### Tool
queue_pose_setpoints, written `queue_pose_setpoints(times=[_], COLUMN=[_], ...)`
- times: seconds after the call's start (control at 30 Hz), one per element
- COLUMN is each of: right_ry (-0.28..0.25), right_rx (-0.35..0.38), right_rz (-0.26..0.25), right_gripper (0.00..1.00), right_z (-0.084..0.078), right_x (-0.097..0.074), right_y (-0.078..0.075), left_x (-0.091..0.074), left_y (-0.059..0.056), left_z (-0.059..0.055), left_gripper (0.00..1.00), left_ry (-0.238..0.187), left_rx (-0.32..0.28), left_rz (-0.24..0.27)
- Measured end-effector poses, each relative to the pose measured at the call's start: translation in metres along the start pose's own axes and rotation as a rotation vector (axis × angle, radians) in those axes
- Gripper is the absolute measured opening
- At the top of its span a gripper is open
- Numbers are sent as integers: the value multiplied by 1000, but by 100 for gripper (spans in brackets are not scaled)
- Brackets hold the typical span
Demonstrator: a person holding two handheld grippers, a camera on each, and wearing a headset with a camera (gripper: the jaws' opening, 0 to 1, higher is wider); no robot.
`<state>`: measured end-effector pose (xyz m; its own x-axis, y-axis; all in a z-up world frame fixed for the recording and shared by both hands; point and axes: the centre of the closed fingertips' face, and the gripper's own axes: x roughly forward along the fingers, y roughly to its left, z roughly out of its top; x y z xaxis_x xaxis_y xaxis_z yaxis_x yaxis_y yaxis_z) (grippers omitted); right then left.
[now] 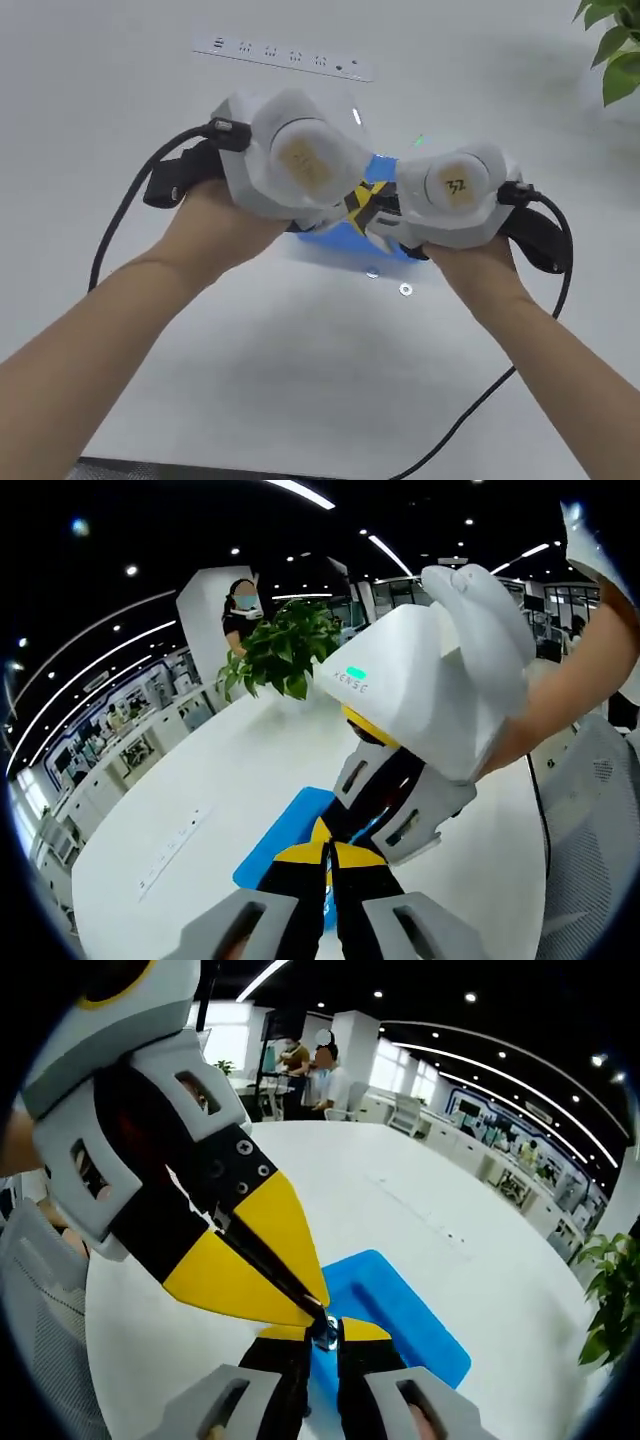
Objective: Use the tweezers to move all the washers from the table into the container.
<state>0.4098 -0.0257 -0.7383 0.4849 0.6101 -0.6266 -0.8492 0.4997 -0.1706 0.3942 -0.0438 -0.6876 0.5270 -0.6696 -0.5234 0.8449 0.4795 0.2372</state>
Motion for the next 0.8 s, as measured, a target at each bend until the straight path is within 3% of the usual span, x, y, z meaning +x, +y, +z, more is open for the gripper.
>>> queue_pose_setpoints(times=[0.27,0.43,0.53,0.63,0.8], right_ry=[-82,-123,-136,-127,-105], right_rx=[29,74,102,136,176], right_rz=[-63,-81,-75,-73,-62], right_gripper=[6,7,7,9,9], right_z=[15,16,11,3,-11], right_x=[-36,-55,-61,-63,-60], right_y=[3,8,13,19,27], left_x=[-22,-31,-30,-27,-22], left_y=[-17,-29,-38,-47,-57], left_z=[32,43,43,36,27], left_gripper=[0,0,0,0,0], left_ry=[-56,-81,-76,-52,-39], left_rx=[35,41,55,73,42], left_rz=[-8,-18,-27,-38,-66])
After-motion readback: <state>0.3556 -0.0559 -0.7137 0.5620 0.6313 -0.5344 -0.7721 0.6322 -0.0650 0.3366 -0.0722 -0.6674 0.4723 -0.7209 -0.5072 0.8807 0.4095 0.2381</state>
